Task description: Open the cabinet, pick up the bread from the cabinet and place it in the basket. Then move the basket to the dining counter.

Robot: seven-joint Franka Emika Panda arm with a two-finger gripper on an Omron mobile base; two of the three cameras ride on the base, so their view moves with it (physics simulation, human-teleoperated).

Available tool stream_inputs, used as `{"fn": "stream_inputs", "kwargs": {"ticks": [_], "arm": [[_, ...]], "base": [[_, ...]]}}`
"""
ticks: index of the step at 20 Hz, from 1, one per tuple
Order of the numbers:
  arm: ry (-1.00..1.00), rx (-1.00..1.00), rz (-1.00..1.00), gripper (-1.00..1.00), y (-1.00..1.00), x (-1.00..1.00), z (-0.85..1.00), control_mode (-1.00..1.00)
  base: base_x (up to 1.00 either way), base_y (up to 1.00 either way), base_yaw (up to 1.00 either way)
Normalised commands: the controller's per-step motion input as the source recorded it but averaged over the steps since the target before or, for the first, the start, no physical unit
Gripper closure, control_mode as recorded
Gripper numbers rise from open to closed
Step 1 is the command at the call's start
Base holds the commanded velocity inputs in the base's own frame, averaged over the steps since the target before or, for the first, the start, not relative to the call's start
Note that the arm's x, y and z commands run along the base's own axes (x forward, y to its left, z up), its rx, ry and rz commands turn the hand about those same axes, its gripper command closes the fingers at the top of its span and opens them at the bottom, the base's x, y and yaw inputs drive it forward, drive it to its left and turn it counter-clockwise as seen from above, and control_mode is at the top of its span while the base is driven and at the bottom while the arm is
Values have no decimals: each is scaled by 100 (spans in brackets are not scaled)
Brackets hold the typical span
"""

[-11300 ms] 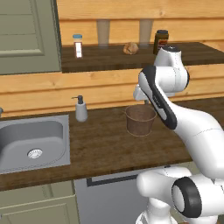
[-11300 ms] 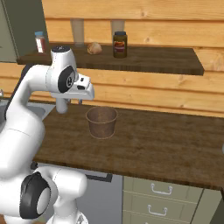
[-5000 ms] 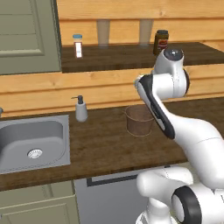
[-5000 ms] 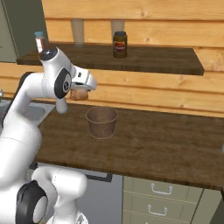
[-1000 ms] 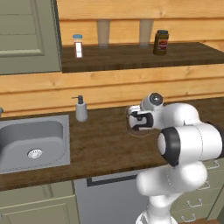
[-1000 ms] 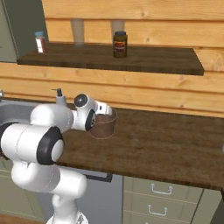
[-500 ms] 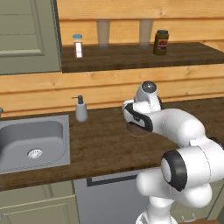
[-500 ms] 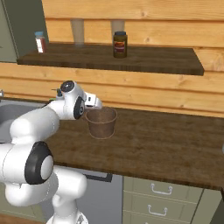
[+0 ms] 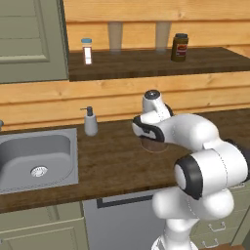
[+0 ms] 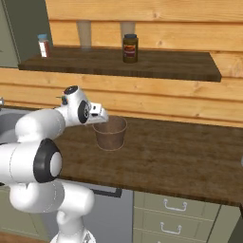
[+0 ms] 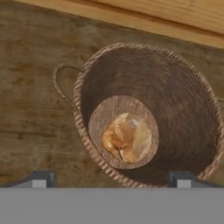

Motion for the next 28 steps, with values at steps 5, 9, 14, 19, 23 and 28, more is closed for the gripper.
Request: {"fn": "stream_inputs", "kwargs": {"ticks": [5, 9, 14, 19, 23, 28], "arm": [[4, -4, 16, -100, 0, 13, -67, -100], [0, -3, 14, -100, -2, 26, -32, -100], [1, -5, 10, -100, -3, 30, -33, -100], [6, -1, 7, 100, -10, 14, -46, -100], [2, 0, 1, 100, -8, 0, -32, -100], [1, -2, 2, 100, 0, -6, -17, -100]], "base": [[0, 0, 0], [0, 0, 0], [0, 0, 0], [0, 0, 0], [0, 0, 0], [0, 0, 0]]}}
